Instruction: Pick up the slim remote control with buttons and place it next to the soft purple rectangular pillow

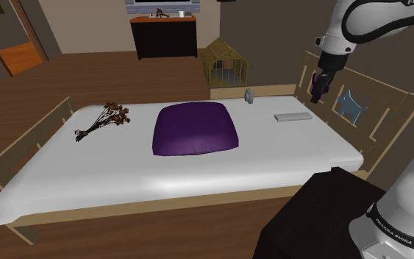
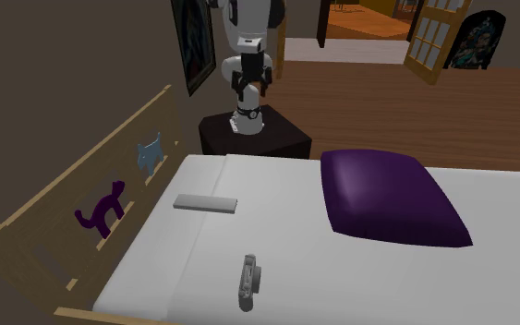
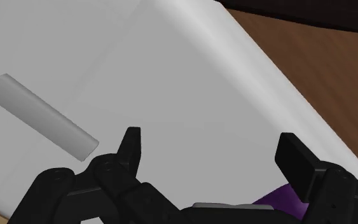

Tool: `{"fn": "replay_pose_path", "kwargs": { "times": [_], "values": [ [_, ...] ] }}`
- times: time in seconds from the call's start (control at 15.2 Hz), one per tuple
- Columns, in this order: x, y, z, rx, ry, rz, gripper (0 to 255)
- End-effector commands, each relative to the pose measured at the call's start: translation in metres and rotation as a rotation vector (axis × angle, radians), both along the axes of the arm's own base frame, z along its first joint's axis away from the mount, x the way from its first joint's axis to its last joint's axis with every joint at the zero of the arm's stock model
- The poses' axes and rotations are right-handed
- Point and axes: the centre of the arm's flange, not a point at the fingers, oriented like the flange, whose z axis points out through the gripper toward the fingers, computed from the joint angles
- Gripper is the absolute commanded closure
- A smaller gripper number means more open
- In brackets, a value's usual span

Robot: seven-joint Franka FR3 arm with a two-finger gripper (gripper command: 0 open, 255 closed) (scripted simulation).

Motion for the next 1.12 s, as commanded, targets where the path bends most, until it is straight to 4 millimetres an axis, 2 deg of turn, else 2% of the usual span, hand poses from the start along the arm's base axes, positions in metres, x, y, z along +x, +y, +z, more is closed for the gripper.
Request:
{"fn": "replay_pose_path", "kwargs": {
  "times": [0.0, 0.53, 1.06],
  "values": [
    [0.004, -0.021, -0.017, 0.000, 0.001, 0.051, 0],
    [0.036, -0.102, -0.078, 0.002, 0.008, 0.233, 0],
    [0.082, -0.177, -0.138, 0.005, 0.016, 0.415, 0]
  ]
}}
